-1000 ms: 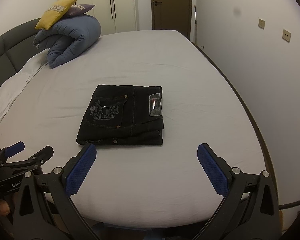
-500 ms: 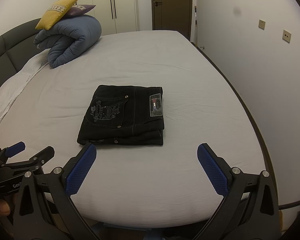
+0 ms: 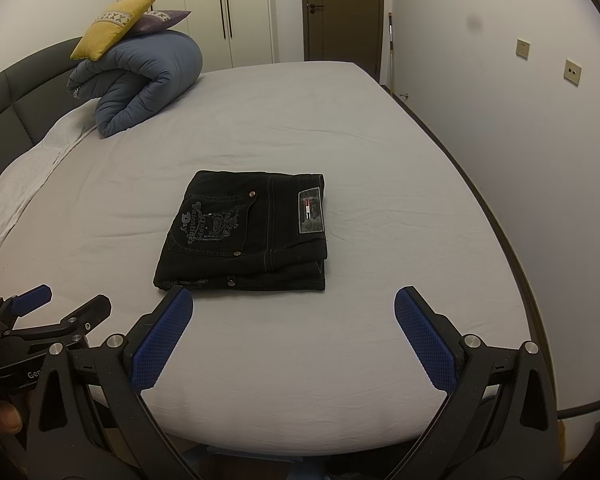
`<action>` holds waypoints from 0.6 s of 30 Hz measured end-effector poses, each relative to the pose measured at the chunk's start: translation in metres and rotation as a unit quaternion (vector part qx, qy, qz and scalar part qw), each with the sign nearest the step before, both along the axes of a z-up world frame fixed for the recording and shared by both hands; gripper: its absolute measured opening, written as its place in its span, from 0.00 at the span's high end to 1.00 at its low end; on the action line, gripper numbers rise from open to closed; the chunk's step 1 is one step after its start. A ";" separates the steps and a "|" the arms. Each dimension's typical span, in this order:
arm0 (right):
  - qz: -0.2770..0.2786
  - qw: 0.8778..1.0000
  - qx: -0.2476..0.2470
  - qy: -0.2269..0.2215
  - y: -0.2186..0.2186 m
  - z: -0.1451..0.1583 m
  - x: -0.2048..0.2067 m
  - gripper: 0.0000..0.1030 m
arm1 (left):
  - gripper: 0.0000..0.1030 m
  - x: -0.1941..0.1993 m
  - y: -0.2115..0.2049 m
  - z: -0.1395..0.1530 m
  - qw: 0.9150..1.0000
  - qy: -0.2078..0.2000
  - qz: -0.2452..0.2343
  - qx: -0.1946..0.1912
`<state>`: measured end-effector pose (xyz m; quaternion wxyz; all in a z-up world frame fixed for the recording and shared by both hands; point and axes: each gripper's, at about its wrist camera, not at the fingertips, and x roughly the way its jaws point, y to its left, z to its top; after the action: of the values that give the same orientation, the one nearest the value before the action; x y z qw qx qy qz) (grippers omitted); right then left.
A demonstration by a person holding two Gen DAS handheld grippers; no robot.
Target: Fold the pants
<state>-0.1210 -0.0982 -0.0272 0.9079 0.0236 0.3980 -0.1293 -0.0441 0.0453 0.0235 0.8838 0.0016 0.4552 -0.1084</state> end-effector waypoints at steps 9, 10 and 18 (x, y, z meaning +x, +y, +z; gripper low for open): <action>0.000 1.000 0.000 0.000 0.000 -0.001 0.000 0.00 | 0.00 0.000 -0.001 0.000 1.000 0.000 0.001 0.000; 0.000 1.000 0.000 0.001 0.001 0.000 0.000 0.00 | 0.00 0.000 -0.001 0.000 1.000 0.000 0.002 0.000; 0.000 1.000 0.000 0.000 0.002 0.000 0.001 0.00 | 0.00 -0.001 -0.001 0.000 1.000 0.000 0.001 0.000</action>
<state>-0.1202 -0.0958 -0.0274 0.9080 0.0235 0.3979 -0.1293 -0.0447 0.0446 0.0237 0.8840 0.0013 0.4550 -0.1073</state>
